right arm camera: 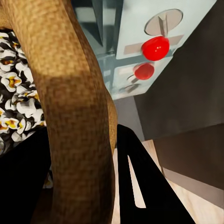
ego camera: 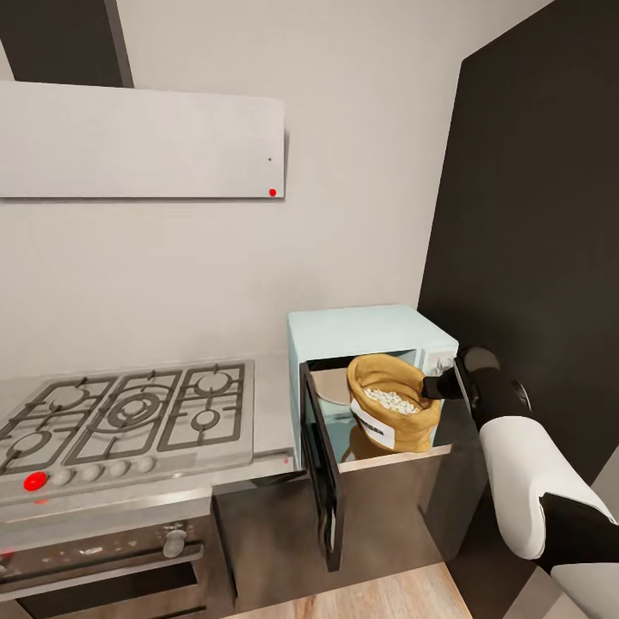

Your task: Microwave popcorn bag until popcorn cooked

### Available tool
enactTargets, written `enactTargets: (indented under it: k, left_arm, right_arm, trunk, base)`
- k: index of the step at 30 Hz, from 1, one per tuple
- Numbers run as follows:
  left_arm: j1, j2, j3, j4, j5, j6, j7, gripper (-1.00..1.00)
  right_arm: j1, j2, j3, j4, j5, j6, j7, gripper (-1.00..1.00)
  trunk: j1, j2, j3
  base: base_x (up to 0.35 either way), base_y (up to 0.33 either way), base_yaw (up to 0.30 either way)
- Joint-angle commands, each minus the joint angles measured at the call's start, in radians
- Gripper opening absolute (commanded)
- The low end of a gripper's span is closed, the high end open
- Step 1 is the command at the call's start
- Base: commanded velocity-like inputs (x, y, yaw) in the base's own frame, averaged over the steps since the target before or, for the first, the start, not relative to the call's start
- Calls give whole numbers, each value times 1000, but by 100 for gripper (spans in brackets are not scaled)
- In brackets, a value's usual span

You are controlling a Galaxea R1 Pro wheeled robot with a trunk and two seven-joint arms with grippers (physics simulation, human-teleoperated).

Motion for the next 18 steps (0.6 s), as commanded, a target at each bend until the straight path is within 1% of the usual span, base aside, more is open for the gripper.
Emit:
enactTargets:
  k: [1,8,10,13,15,18]
  left_arm:
    - [0,0,7,-1,-1,-1,0,100]
    - [0,0,8,-1,-1,-1,0,100]
    - [0,0,8,-1,-1,-1,0,100]
    - [0,0,8,-1,-1,-1,0,100]
    - [0,0,8,-1,-1,-1,0,100]
    - [0,0,8,-1,-1,-1,0,100]
  right_arm:
    - [-1,0,-2,-1,10,2,10,-100]
    - [-1,3,-2,0,9,2,10,-100]
    - [-1,12,-2,1,9,2,10,-100]
    - [-1,35,-3,10,10,2,9,-100]
    - [-1,41,-3,11,10,2,9,-100]
    - [-1,42,-3,12,10,2,9,-100]
  trunk:
    - [1,-1,-1]
    - [1,-1,-1]
    - [1,-1,-1]
    - [1,-1,-1]
    - [1,-1,-1]
    - [1,-1,-1]
  base:
    - [0,0,0]
    - [0,0,0]
    - [0,0,0]
    - [0,0,0]
    - [0,0,0]
    - [0,0,0]
